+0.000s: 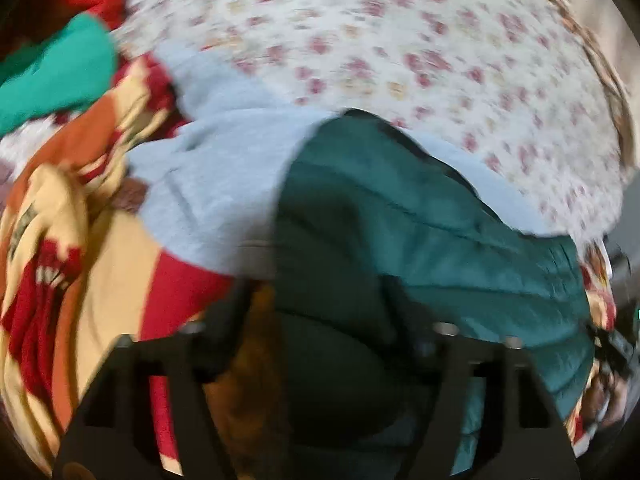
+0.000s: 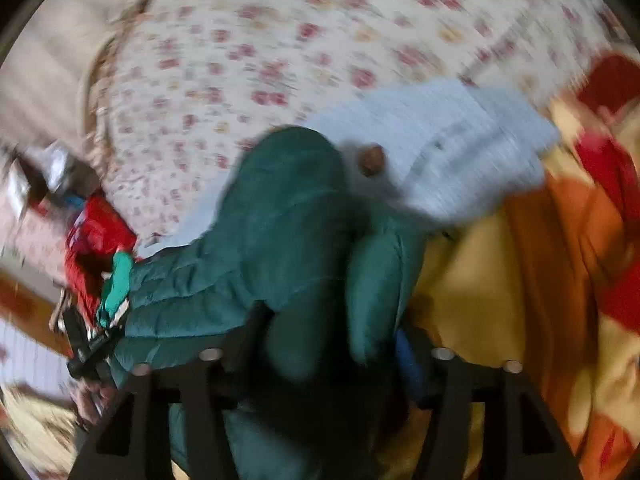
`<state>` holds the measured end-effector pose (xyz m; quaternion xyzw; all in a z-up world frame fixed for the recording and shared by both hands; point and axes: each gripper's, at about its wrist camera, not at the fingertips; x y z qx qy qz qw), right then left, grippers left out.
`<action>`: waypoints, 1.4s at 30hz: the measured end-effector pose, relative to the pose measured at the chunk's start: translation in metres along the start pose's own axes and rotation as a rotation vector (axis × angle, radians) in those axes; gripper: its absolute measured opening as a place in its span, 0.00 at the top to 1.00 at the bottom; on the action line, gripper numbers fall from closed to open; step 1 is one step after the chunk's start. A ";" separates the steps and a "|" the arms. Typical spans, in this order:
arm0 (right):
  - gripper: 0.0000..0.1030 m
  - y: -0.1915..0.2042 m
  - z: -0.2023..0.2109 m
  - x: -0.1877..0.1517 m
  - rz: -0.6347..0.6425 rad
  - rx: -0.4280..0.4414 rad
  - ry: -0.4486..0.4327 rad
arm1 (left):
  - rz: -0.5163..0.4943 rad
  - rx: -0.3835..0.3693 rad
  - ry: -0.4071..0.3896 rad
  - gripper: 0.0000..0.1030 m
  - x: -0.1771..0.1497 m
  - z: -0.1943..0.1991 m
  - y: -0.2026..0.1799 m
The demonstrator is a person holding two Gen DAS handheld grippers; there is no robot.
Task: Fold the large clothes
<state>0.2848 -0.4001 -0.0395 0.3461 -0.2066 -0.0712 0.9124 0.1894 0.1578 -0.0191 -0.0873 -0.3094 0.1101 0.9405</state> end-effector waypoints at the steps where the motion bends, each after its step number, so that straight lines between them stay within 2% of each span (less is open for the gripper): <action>1: 0.44 0.000 0.010 0.002 -0.033 0.011 -0.021 | 0.032 -0.003 -0.019 0.30 0.003 0.007 0.006; 3: 0.44 0.006 0.031 0.004 -0.037 -0.011 -0.111 | 0.078 0.028 -0.099 0.30 0.009 0.027 0.015; 4: 0.44 0.017 0.048 0.003 -0.010 -0.051 -0.194 | 0.085 0.053 -0.160 0.31 0.014 0.040 0.014; 6: 0.44 0.048 0.063 -0.003 0.102 -0.110 -0.304 | 0.052 0.050 -0.242 0.30 0.026 0.054 0.002; 7: 0.43 0.066 0.061 -0.008 0.168 -0.119 -0.323 | 0.027 0.048 -0.261 0.30 0.030 0.054 -0.006; 10: 0.41 0.112 0.028 -0.017 0.307 -0.152 -0.308 | -0.085 0.118 -0.250 0.30 0.039 0.031 -0.037; 12: 0.41 0.123 -0.008 -0.015 0.363 -0.207 -0.261 | -0.133 0.196 -0.181 0.30 0.040 -0.001 -0.050; 14: 0.40 0.116 -0.044 -0.010 0.368 -0.268 -0.176 | -0.129 0.217 -0.107 0.30 0.035 -0.031 -0.049; 15: 0.40 0.104 -0.066 -0.008 0.362 -0.341 -0.118 | -0.129 0.211 -0.082 0.30 0.031 -0.044 -0.048; 16: 0.40 0.096 -0.075 -0.006 0.357 -0.368 -0.096 | -0.144 0.216 -0.073 0.30 0.029 -0.055 -0.051; 18: 0.40 0.079 -0.084 -0.002 0.312 -0.345 -0.097 | -0.158 0.231 -0.087 0.29 0.030 -0.062 -0.054; 21: 0.39 0.083 -0.081 -0.005 0.330 -0.358 -0.105 | -0.156 0.244 -0.092 0.29 0.032 -0.056 -0.056; 24: 0.39 0.091 -0.072 -0.012 0.354 -0.389 -0.125 | -0.144 0.245 -0.151 0.29 0.028 -0.020 -0.061; 27: 0.39 0.110 -0.046 -0.030 0.369 -0.410 -0.185 | -0.204 0.237 -0.260 0.28 0.014 0.030 -0.077; 28: 0.39 0.118 -0.035 -0.038 0.381 -0.428 -0.216 | -0.229 0.240 -0.292 0.20 0.007 0.043 -0.084; 29: 0.38 0.124 -0.024 -0.044 0.391 -0.442 -0.247 | -0.256 0.243 -0.322 0.18 -0.002 0.059 -0.092; 30: 0.33 0.131 -0.013 -0.051 0.396 -0.451 -0.274 | -0.275 0.244 -0.340 0.13 -0.013 0.072 -0.098; 31: 0.27 0.137 -0.002 -0.056 0.394 -0.456 -0.299 | -0.285 0.239 -0.348 0.07 -0.021 0.081 -0.100; 33: 0.25 0.144 0.017 -0.069 0.391 -0.464 -0.341 | -0.316 0.221 -0.356 0.01 -0.046 0.102 -0.107; 36: 0.24 0.155 0.046 -0.095 0.391 -0.497 -0.399 | -0.356 0.217 -0.361 0.01 -0.081 0.124 -0.116; 42: 0.23 0.155 0.085 -0.146 0.374 -0.491 -0.427 | -0.435 0.200 -0.309 0.01 -0.133 0.148 -0.140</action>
Point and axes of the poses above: each gripper's, at about its wrist camera, not at the fingertips, and z roughly against the way its jaws point, y to its left, x to its top, and after that the axes turned 9 degrees about -z, right-handed
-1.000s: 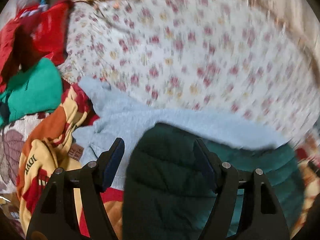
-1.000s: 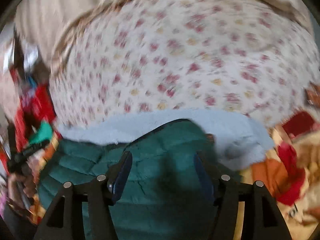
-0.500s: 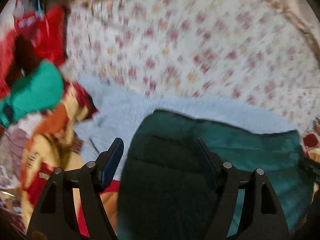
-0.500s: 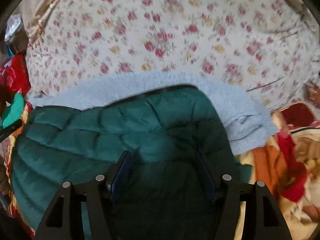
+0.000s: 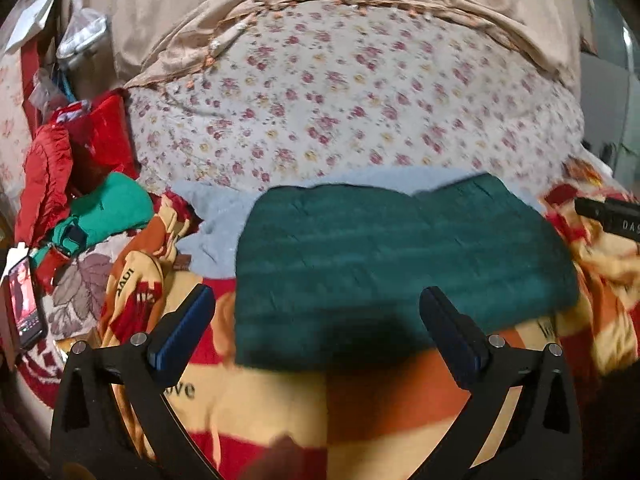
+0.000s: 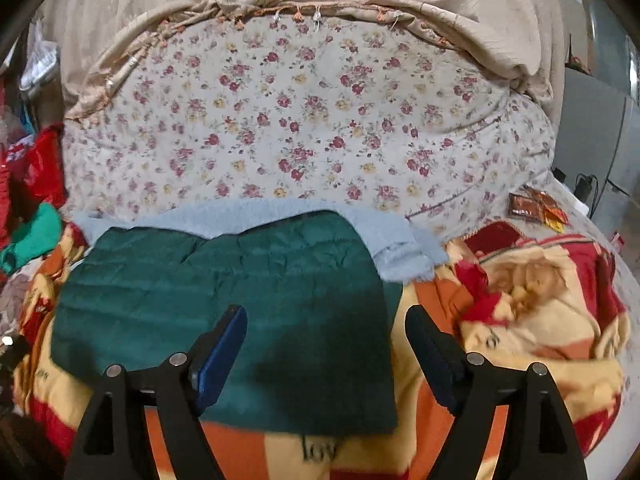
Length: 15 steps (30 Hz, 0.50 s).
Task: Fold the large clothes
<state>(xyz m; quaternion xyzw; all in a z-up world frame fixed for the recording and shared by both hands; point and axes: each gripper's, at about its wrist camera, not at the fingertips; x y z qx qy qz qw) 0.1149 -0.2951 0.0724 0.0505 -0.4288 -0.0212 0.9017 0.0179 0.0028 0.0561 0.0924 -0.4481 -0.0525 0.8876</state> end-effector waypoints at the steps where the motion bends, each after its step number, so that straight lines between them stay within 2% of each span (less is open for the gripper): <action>1: 0.23 -0.002 0.007 -0.005 -0.002 0.006 0.000 | -0.003 -0.007 0.010 0.01 -0.003 0.005 -0.004; 3: 0.23 -0.003 0.026 -0.024 -0.009 0.042 0.005 | -0.003 -0.011 0.021 0.01 -0.007 0.013 -0.010; 8: 0.23 0.005 0.061 -0.064 0.030 0.092 0.022 | -0.012 0.047 0.042 0.01 -0.017 0.029 -0.019; 11: 0.23 0.009 0.074 -0.078 0.048 0.112 0.020 | 0.001 0.069 0.061 0.01 -0.019 0.034 -0.016; 15: 0.23 0.012 0.081 -0.084 0.059 0.121 0.034 | 0.055 0.058 0.092 0.01 -0.024 0.036 -0.012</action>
Point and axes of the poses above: each gripper's, at about its wrist camera, not at the fingertips, and z roughly against the way its jaws point, y to its left, x to its top, and after that the axes turned 9 degrees about -z, right-handed
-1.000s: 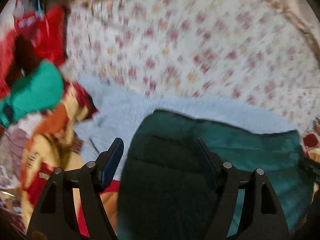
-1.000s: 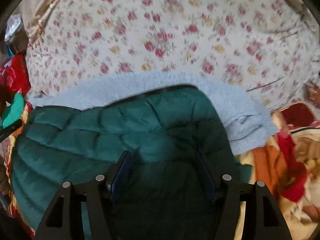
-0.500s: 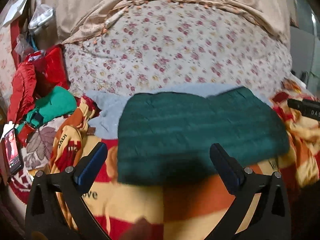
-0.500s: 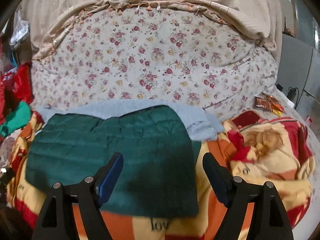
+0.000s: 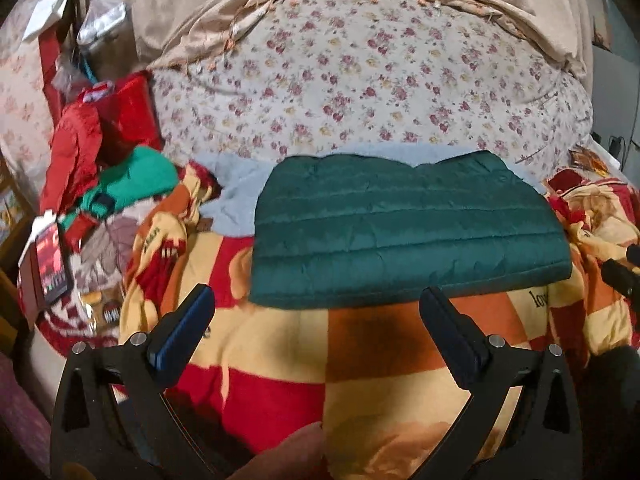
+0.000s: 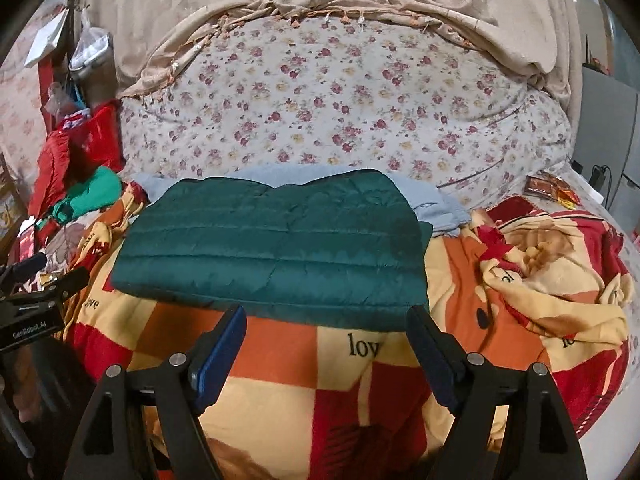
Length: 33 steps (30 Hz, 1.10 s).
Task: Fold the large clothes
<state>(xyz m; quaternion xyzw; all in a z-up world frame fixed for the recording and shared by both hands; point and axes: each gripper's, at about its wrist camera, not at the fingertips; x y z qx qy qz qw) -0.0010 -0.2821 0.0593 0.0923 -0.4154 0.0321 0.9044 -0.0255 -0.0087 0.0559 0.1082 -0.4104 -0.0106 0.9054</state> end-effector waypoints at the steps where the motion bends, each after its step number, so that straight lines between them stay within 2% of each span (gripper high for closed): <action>1: 0.23 0.000 0.001 -0.001 0.003 -0.001 0.003 | 0.003 -0.004 0.013 0.01 -0.001 -0.001 -0.001; 3: 0.23 0.001 0.006 -0.003 0.010 -0.007 0.001 | 0.005 -0.021 0.054 0.01 -0.004 -0.003 -0.007; 7: 0.23 -0.003 0.015 -0.004 0.000 0.000 -0.006 | 0.017 -0.052 0.085 0.01 -0.007 0.001 -0.016; 16: 0.23 -0.016 0.032 -0.011 -0.024 -0.007 -0.014 | 0.062 -0.043 0.049 0.01 -0.006 0.023 -0.012; 33: 0.23 -0.017 0.036 -0.012 -0.023 -0.001 -0.009 | 0.043 -0.058 0.055 0.01 -0.004 0.026 -0.018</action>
Point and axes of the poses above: each gripper's, at about its wrist camera, not at the fingertips, and z roughly against the way its jaws point, y to its left, x to its top, and after that the axes turned 9 degrees about -z, right-handed
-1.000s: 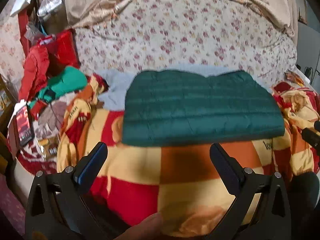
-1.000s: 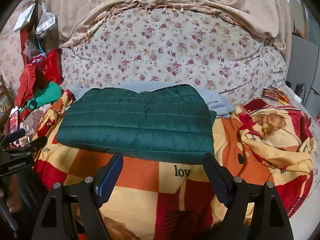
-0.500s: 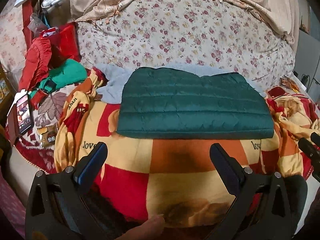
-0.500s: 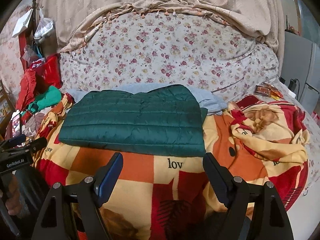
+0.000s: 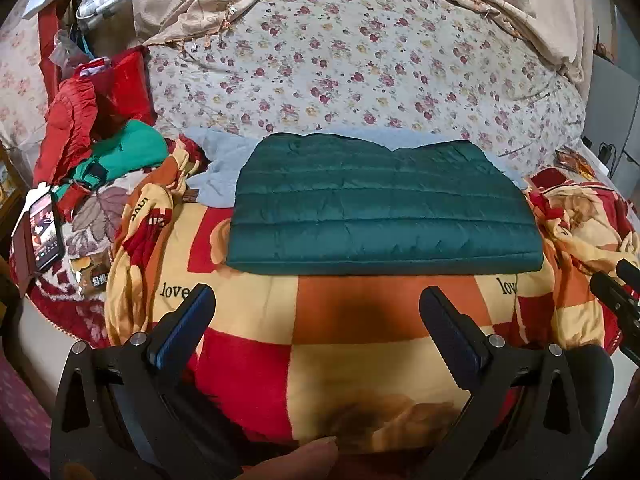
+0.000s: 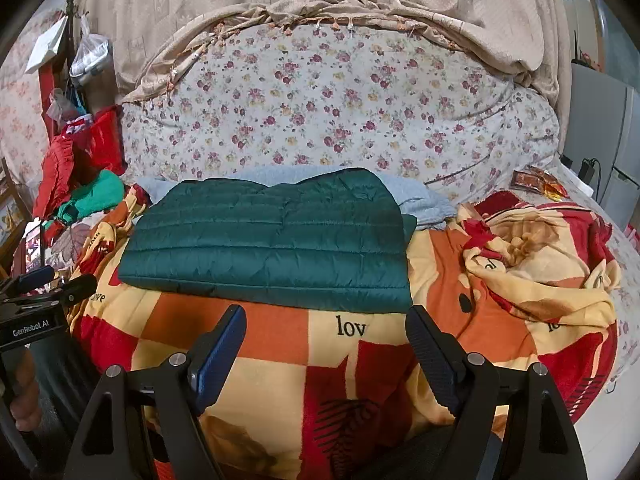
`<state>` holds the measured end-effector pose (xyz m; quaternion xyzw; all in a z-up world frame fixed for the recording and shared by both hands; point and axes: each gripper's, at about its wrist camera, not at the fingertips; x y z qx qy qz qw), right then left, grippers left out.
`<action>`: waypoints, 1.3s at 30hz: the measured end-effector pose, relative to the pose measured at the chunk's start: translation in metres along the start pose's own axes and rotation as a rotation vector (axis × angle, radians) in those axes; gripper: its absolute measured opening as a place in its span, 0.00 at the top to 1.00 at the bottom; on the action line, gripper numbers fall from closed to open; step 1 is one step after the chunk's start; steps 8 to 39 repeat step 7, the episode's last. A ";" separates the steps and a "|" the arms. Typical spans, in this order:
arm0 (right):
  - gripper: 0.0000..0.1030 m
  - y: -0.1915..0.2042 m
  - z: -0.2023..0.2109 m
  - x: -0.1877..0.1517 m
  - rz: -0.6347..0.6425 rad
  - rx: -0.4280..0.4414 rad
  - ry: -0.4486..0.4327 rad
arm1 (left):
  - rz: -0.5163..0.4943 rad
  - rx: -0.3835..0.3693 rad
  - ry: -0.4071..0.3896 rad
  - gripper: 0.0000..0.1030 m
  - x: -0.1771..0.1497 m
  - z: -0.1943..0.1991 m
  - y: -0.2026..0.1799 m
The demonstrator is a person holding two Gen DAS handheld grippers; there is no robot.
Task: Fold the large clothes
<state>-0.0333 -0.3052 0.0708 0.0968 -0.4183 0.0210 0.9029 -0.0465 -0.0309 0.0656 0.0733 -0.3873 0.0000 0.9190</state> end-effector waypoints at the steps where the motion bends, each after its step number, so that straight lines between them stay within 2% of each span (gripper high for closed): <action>1: 0.23 0.000 0.000 0.000 0.000 0.000 0.001 | -0.001 -0.004 0.002 0.01 0.000 0.000 -0.001; 3: 0.23 0.000 0.000 0.001 0.001 -0.001 0.002 | 0.002 -0.022 -0.005 0.01 -0.001 0.000 -0.001; 39: 0.23 -0.001 0.000 0.001 0.002 0.000 -0.001 | -0.011 -0.008 -0.020 0.01 -0.001 0.002 -0.003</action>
Point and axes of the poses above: each gripper's, at about its wrist camera, not at the fingertips, and z roughly against the way its jaws point, y to its left, x to its top, and after that the axes turned 9 degrees about -z, right-handed
